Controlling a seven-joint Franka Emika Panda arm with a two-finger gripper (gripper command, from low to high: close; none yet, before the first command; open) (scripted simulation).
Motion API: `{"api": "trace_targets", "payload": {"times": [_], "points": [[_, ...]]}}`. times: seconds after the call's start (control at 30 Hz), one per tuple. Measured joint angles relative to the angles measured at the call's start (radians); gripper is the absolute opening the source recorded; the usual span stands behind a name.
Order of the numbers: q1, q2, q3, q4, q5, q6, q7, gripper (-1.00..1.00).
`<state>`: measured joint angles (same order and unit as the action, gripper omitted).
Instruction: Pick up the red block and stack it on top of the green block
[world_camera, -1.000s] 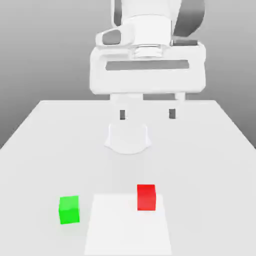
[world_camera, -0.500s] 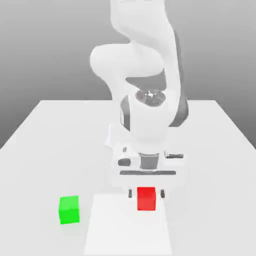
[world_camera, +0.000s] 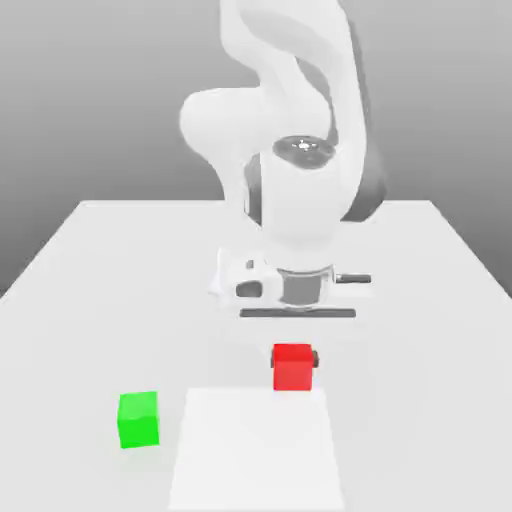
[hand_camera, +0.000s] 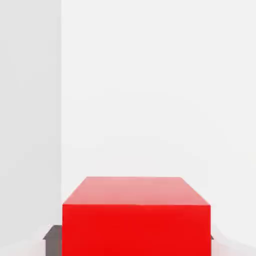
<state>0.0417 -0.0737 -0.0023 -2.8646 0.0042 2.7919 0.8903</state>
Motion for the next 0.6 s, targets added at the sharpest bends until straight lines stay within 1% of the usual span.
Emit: {"api": "trace_targets", "payload": {"times": [0.27, 0.33, 0.47, 0.5, 0.6], "points": [[-0.237, 0.006, -0.173, 0.13, -0.026, -0.124, -0.146, -1.0], [-0.255, 0.046, -0.183, 0.147, -0.011, -0.101, -0.176, -1.0], [-0.271, 0.179, -0.152, 0.157, 0.051, 0.019, -0.226, -1.0], [-0.277, 0.209, -0.144, 0.159, 0.065, 0.047, -0.236, 1.0], [-0.277, 0.209, -0.144, 0.159, 0.065, 0.047, -0.236, 1.0]]}}
